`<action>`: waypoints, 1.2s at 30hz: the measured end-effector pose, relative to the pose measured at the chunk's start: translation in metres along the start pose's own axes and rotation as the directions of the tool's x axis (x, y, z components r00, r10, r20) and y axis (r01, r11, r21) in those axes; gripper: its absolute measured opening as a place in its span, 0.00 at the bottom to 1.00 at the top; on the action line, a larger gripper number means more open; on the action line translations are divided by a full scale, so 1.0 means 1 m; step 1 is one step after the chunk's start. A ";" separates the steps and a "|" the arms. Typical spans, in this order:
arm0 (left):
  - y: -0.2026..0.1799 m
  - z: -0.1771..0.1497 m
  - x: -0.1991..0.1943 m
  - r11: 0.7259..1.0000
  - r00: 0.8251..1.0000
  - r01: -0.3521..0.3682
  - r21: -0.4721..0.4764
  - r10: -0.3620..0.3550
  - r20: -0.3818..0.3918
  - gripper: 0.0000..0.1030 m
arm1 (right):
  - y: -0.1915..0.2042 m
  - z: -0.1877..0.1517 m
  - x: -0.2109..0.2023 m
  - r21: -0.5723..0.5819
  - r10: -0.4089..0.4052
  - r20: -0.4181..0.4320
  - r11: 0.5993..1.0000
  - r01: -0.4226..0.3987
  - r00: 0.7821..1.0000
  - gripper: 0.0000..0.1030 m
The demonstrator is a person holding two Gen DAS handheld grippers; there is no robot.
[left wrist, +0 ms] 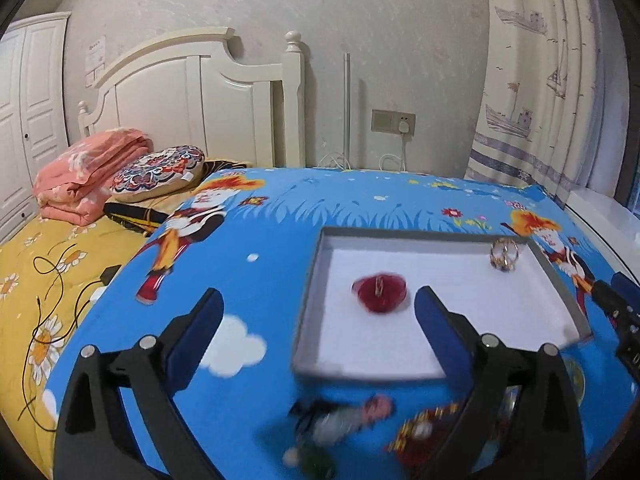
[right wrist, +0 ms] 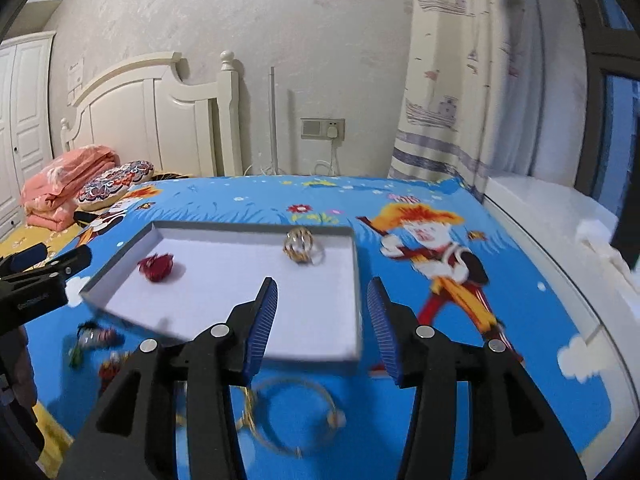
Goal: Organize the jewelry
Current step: 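Carry both items into the white tray and open both tools, then grasp the green pendant with the left tool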
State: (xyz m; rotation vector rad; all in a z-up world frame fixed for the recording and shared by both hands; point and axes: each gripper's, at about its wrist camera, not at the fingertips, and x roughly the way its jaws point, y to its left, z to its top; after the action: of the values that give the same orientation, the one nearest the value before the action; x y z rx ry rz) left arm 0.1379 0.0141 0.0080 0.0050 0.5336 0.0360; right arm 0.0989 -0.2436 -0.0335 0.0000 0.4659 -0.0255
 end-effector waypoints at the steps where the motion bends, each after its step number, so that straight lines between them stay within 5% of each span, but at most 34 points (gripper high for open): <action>1: 0.002 -0.005 -0.004 1.000 1.000 0.001 -0.002 -0.001 0.002 0.91 | -0.001 -0.005 -0.003 -0.001 -0.001 0.001 1.000 0.001 1.000 0.45; 10: 0.014 -0.061 -0.032 0.999 1.000 0.003 0.037 -0.003 -0.004 0.91 | 0.010 -0.057 -0.024 -0.007 0.035 -0.028 0.999 -0.035 0.999 0.45; 19: 0.027 -0.099 -0.033 0.998 1.000 0.001 0.058 0.000 -0.029 0.91 | 0.014 -0.073 -0.025 -0.040 0.001 -0.009 0.999 -0.001 1.000 0.45; 23: 0.037 -0.103 -0.029 1.000 0.999 0.008 0.022 -0.007 -0.050 0.91 | 0.011 -0.076 -0.021 -0.027 -0.002 -0.031 1.000 0.001 1.000 0.45; 27: 0.039 -0.104 -0.029 1.000 0.999 0.013 0.011 -0.013 -0.043 0.91 | 0.011 -0.079 -0.019 -0.018 0.012 -0.041 1.000 -0.013 0.999 0.61; 36: 0.035 -0.104 -0.029 1.000 1.000 0.000 0.017 0.000 -0.030 0.91 | 0.024 -0.074 -0.022 -0.048 0.036 -0.021 0.998 -0.037 0.999 0.61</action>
State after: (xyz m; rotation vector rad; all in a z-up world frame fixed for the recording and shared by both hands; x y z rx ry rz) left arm 0.0589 0.0472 -0.0667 0.0212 0.5643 0.0315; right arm 0.0466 -0.2186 -0.0902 -0.0388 0.4867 0.0216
